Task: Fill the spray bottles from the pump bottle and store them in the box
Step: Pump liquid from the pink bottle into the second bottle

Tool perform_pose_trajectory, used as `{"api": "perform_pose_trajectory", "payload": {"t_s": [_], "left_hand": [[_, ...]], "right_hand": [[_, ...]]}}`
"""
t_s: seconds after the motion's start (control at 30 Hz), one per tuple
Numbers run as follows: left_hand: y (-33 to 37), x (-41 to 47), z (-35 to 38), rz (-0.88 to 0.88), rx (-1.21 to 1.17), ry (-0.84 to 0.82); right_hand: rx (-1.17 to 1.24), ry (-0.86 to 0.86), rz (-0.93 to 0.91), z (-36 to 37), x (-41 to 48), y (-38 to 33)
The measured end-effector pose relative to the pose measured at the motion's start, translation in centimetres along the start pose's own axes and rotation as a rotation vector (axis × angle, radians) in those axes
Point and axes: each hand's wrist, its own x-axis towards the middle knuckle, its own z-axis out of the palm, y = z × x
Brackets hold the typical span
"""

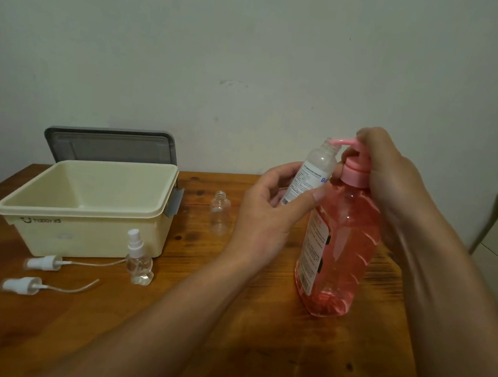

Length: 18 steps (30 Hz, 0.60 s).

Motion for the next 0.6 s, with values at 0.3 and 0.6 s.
{"api": "perform_pose_trajectory", "payload": {"t_s": [0.3,0.6], "left_hand": [[-0.02,0.06,0.15,0.004,-0.020,0.007],[0.02,0.09,0.13,0.007,-0.021,0.000]], "right_hand": [[-0.001,0.010,-0.014,0.03,0.09,-0.06],[0.008,0.013,0.001,0.09,0.24,0.16]]}}
